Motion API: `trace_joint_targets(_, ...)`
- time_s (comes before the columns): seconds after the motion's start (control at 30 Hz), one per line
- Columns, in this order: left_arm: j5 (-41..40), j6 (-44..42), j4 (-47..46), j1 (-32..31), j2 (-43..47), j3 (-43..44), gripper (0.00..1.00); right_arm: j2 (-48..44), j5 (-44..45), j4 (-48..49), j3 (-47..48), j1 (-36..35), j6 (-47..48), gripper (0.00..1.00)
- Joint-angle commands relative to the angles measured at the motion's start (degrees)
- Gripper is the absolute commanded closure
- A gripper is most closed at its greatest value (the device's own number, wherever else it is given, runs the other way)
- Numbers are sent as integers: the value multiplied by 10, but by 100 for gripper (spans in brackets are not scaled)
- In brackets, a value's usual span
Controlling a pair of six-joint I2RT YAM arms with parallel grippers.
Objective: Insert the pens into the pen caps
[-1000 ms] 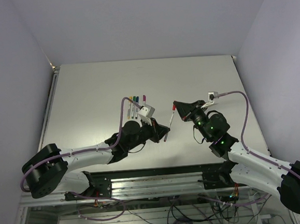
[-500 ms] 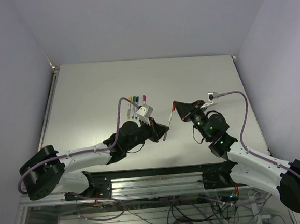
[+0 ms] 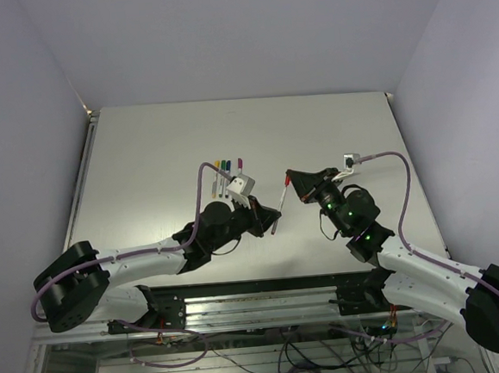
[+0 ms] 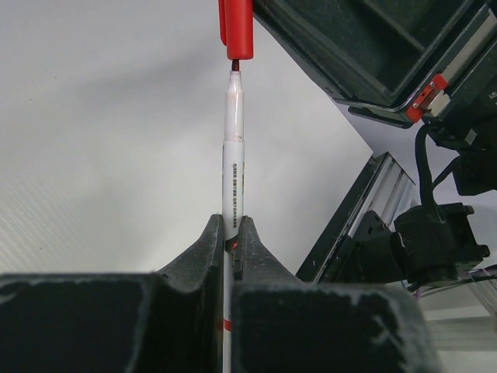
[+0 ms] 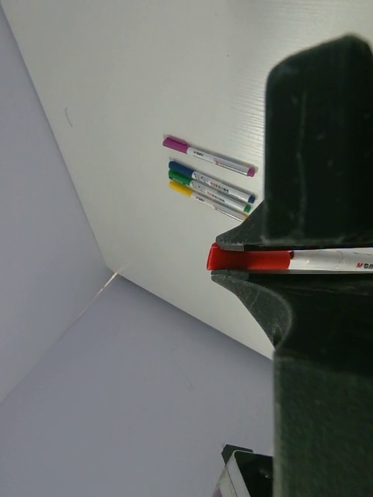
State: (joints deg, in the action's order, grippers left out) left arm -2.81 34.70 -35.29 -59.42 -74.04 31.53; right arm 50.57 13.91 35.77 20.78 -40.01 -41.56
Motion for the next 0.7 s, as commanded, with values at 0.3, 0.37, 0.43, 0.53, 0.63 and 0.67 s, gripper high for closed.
trace_joint_targets(0.3, -37, -12, -31, 0, 24, -7, 93, 3, 4, 15, -15, -13, -9, 100)
trace_joint_targets(0.37, -39, -13, -33, 0, 23, -6, 93, 5, 2, 15, -16, -15, -11, 100)
trace_joint_targets(0.43, -39, -13, -33, 0, 20, -3, 93, 8, -3, 16, -17, -18, -12, 100)
trace_joint_targets(0.53, -39, -9, -42, 0, 14, -4, 93, 16, -15, 19, -20, -23, -14, 100)
trace_joint_targets(0.63, -43, -3, -58, 0, 9, -9, 93, 24, -24, 25, -27, -27, -22, 100)
trace_joint_targets(0.67, -44, -3, -61, 0, 9, -9, 93, 25, -25, 24, -28, -29, -25, 100)
